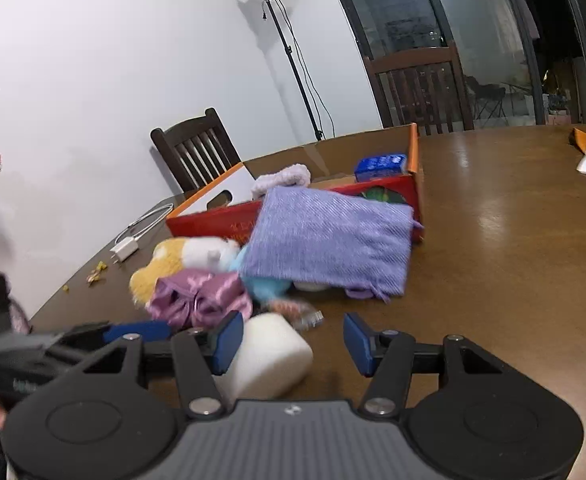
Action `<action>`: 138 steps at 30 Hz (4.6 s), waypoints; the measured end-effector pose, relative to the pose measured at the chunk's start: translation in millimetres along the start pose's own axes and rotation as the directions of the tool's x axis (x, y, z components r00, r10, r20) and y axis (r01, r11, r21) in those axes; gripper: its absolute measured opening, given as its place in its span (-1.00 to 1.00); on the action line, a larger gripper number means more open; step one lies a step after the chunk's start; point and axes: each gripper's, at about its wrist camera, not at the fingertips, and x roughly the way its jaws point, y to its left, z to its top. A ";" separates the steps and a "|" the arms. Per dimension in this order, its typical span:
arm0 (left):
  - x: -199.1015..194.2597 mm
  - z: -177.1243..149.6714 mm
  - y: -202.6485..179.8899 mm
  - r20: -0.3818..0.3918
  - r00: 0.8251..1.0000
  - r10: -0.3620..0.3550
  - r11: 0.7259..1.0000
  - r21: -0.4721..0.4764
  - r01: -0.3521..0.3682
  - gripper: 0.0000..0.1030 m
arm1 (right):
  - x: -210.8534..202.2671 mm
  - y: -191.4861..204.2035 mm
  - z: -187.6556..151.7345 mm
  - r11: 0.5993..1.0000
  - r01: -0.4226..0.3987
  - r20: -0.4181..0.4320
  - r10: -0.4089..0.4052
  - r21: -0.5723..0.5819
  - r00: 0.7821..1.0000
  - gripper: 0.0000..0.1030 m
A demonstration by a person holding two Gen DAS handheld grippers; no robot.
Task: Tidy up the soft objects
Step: 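Reach both tools to the white foam cylinder and grasp it, then carry the foam cylinder into the box and open both tools, then withdraw both tools from the box and reach to the pink satin bow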
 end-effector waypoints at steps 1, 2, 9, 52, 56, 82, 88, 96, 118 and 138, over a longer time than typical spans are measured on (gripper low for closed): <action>1.1 -0.9 -1.8 -0.005 1.000 -0.025 1.000 -0.007 0.025 0.91 | -7.1 -3.2 -5.3 1.000 0.003 -0.010 -0.003 0.017 1.000 0.08; 3.8 -2.5 -3.8 -0.012 0.999 -0.048 0.999 -0.015 0.047 0.91 | -12.3 -6.3 -10.8 0.999 0.005 -0.020 -0.004 0.044 1.000 0.09; 30.5 -5.9 -8.0 -0.090 0.993 -0.080 0.995 -0.070 0.074 0.27 | -16.5 -21.9 -31.5 0.990 0.040 -0.036 -0.035 0.138 0.999 0.11; 178.4 255.0 145.4 -0.010 1.000 -0.021 0.976 -0.219 0.018 -0.36 | 201.0 -37.0 216.7 0.971 -0.073 -0.017 0.079 0.229 0.997 -0.63; 223.1 249.6 172.0 -0.101 0.995 0.018 0.962 -0.268 -0.045 -0.34 | 253.0 -56.6 228.5 0.974 0.021 -0.104 0.003 0.224 0.995 -0.61; 89.0 253.9 129.3 0.077 0.996 0.037 0.992 -0.125 -0.027 0.49 | 189.4 -48.0 252.6 0.992 0.079 -0.049 -0.075 0.096 0.996 0.17; 2.9 224.8 96.4 0.175 0.966 0.193 0.980 0.022 -0.199 0.67 | 102.0 -19.0 243.5 0.976 0.189 0.040 -0.186 -0.104 0.982 0.51; -102.6 135.1 59.1 0.306 0.897 0.320 0.932 0.068 -0.356 0.93 | -1.9 20.8 179.9 0.948 0.206 0.173 -0.166 -0.241 0.971 0.80; -131.6 -13.8 25.2 0.205 0.922 0.329 0.942 0.002 -0.336 1.00 | -50.4 52.5 -18.1 0.997 0.045 0.114 -0.037 -0.061 0.993 0.93; -54.0 -8.1 56.9 0.011 0.987 0.162 0.982 -0.103 -0.160 0.43 | 46.7 58.9 9.6 0.972 -0.191 -0.151 0.170 -0.138 0.974 -0.69</action>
